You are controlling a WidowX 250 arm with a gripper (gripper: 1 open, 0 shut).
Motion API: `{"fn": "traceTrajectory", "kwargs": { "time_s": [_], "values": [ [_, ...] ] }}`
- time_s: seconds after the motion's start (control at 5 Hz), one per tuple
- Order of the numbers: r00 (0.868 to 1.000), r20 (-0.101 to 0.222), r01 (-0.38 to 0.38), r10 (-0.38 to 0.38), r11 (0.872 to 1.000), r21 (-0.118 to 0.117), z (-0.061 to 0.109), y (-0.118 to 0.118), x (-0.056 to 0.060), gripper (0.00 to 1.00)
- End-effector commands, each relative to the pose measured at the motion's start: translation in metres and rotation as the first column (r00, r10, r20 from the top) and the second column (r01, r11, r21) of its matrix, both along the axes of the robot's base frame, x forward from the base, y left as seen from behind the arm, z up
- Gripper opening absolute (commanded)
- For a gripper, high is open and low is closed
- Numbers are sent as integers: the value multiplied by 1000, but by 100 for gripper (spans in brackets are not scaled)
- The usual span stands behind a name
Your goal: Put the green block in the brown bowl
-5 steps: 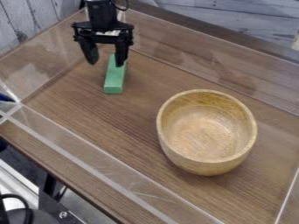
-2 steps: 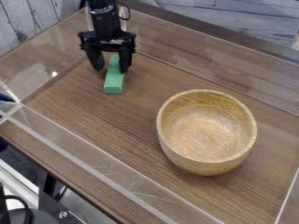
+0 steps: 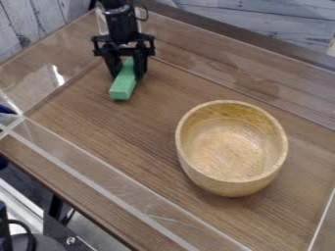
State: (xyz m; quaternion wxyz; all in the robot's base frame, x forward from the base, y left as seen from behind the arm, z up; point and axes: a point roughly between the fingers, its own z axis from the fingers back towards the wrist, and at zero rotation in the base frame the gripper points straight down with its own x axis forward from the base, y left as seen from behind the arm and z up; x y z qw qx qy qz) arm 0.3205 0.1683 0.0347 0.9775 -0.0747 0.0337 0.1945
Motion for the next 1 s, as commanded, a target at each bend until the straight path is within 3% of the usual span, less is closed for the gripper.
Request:
{"fn": "traceTrajectory", "kwargs": {
  "time_s": [0.0,0.2,0.4,0.6,0.8],
  "values": [
    [994,107,-12,7,999,44,50,-4,2,0],
    [988,154,-18,10,999,48,80,-19,-1,0],
    [973,231,13,-24,999,52,92,-20,20,0],
    [962,271,15,-38,996,85,75,-18,34,0],
    [951,290,77,-111,989,128,53,-19,36,0]
  ]
}}
